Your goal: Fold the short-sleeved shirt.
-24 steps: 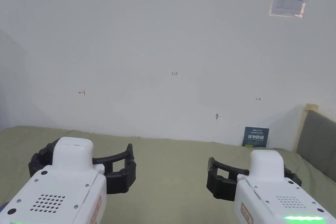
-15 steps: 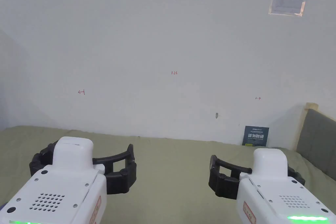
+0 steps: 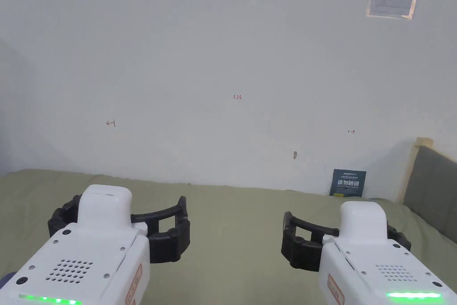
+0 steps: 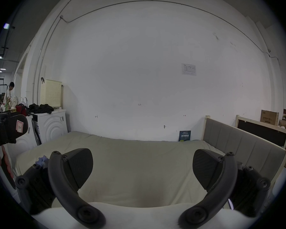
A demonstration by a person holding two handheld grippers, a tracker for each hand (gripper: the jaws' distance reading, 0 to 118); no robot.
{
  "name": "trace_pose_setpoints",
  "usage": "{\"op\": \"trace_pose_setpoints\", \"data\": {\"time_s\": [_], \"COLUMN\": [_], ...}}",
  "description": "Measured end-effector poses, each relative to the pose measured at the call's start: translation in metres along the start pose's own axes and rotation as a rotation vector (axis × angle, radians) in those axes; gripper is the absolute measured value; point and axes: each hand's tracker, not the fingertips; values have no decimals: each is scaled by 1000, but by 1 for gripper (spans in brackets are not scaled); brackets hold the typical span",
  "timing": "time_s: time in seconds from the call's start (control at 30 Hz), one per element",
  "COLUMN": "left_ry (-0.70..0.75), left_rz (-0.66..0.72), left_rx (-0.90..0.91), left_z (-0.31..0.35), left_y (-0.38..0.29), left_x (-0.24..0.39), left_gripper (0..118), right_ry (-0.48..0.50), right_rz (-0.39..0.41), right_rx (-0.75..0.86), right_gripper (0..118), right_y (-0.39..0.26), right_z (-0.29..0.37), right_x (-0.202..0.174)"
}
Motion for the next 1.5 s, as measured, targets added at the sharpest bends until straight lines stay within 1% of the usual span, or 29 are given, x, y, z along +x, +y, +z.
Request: {"op": "trace_pose_setpoints", "data": {"time_s": [0.03,0.07,0.1,0.13,0.17,0.2,0.27,0.37,0.47,0.53,0.6,0.63,0.73,0.83,0.9,0.93,0.97,1.03,1.07,1.13,1.2,1.23,1.27,1.3,1.33,1.4,1.47,1.5], "left_ry": [1,-4,-9,2,31,37,12,11,14,31,85,121,230,327,397,407,388,358,365,360,356,346,257,236,197,164,141,153], "left_rz": [-3,-4,-2,-3,-21,-31,-23,-22,-6,2,-16,-36,-61,-89,-107,-101,-71,-14,-26,-55,-71,-57,24,50,90,190,272,215], "left_rx": [2,8,16,20,18,19,13,4,-4,-3,1,-3,-7,-37,-86,-110,-146,-226,-251,-357,-456,-505,-735,-834,-889,-1030,-1159,-1130], "left_z": [0,1,2,2,1,1,1,1,2,8,22,27,57,90,110,116,121,119,111,87,45,24,1,-21,-40,-76,-98,-113], "left_y": [0,-1,-1,-1,-1,-1,-1,-1,-2,-3,-5,-4,-2,-6,-12,-15,-18,-22,-26,-36,-55,-66,-89,-110,-131,-173,-205,-216], "left_x": [0,0,0,0,1,1,1,0,-4,-13,-30,-36,-70,-105,-129,-138,-149,-167,-174,-188,-212,-224,-238,-246,-256,-276,-281,-283], "left_gripper": [117,112,88,57,20,1,0,0,0,0,0,0,0,0,0,0,0,0,0,0,0,0,0,0,0,0,0,0], "right_ry": [2,9,13,17,-3,-57,-17,-39,-29,-17,32,78,211,391,472,493,502,523,532,537,532,531,529,522,513,497,483,475], "right_rz": [-3,-8,-13,-16,-8,-3,-6,1,-6,9,23,24,8,-56,-67,-57,-48,-37,-29,-7,21,29,37,45,50,51,52,54], "right_rx": [-1,-2,-3,-1,1,10,26,30,27,25,23,25,15,-16,-45,-54,-59,-64,-73,-89,-106,-117,-130,-145,-155,-181,-206,-218], "right_gripper": [118,117,105,74,20,0,0,0,0,0,0,0,0,0,0,0,0,0,0,0,0,0,0,0,0,0,0,0], "right_y": [0,0,0,0,-1,-3,1,3,4,4,3,3,1,-7,-17,-19,-23,-31,-35,-43,-57,-62,-66,-71,-71,-79,-85,-89], "right_z": [0,1,2,2,0,2,8,10,9,8,6,5,-2,-7,-9,-5,-5,-5,-6,-11,-23,-28,-34,-42,-43,-58,-72,-79], "right_x": [1,1,2,3,3,3,9,13,14,10,-3,-11,-56,-103,-128,-142,-153,-166,-172,-180,-184,-185,-186,-187,-184,-185,-183,-183]}}
